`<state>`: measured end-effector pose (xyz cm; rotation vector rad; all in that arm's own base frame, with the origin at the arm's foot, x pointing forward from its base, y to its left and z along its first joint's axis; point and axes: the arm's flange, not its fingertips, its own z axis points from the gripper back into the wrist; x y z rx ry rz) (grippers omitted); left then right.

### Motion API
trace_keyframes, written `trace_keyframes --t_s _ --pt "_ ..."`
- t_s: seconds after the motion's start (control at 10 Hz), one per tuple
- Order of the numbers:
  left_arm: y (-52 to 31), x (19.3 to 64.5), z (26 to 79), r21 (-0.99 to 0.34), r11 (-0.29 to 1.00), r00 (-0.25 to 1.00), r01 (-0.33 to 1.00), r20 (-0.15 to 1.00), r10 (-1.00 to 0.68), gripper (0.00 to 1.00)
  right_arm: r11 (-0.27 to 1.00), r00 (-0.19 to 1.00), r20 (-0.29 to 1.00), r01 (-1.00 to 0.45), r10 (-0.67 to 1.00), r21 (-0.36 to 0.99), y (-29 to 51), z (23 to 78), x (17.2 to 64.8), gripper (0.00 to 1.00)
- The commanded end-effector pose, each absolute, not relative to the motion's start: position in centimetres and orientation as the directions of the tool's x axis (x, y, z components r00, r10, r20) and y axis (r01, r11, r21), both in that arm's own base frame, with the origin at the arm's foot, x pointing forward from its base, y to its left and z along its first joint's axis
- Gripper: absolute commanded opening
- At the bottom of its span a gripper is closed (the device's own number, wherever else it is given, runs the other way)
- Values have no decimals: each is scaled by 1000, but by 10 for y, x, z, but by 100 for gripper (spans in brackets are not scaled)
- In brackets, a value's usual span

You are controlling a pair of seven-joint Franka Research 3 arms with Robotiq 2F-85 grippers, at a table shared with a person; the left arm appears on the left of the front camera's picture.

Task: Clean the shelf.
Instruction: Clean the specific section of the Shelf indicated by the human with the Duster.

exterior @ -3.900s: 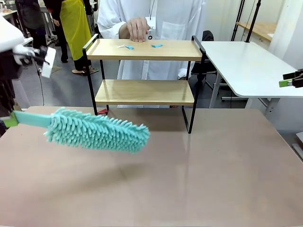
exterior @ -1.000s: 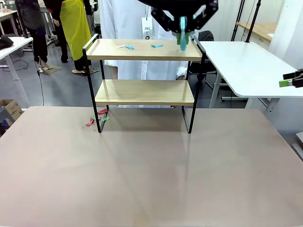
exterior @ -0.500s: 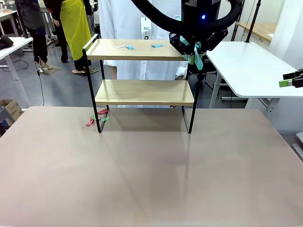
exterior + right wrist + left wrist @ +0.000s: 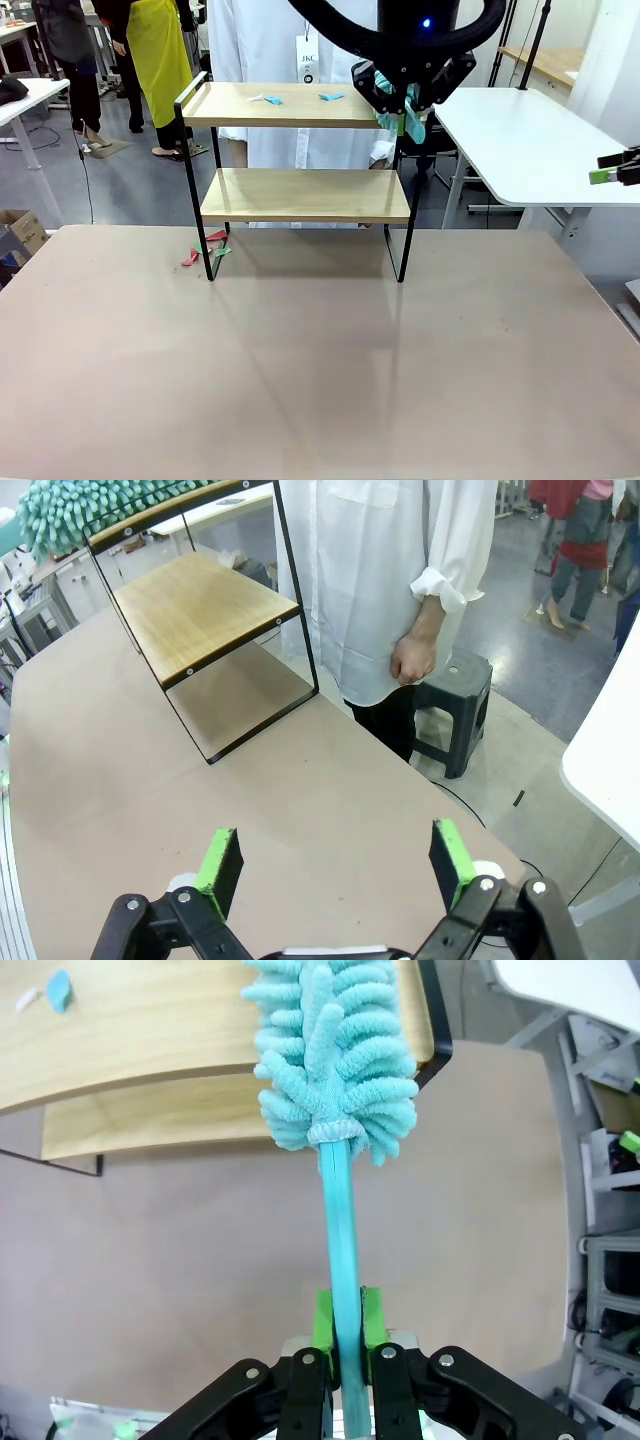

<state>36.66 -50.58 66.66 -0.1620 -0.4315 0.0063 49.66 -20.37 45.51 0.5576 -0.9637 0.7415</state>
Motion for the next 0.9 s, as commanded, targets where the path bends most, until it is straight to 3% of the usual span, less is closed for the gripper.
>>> trace_keyframes --t_s 0.0,0.8 --pt "-504 367 667 -158 987 910 25 412 43 13 628 360 880 -772 309 95 -202 457 496 100" --pt "-445 390 670 -6 999 938 -37 345 37 13 628 360 880 -772 309 95 -202 457 496 100"
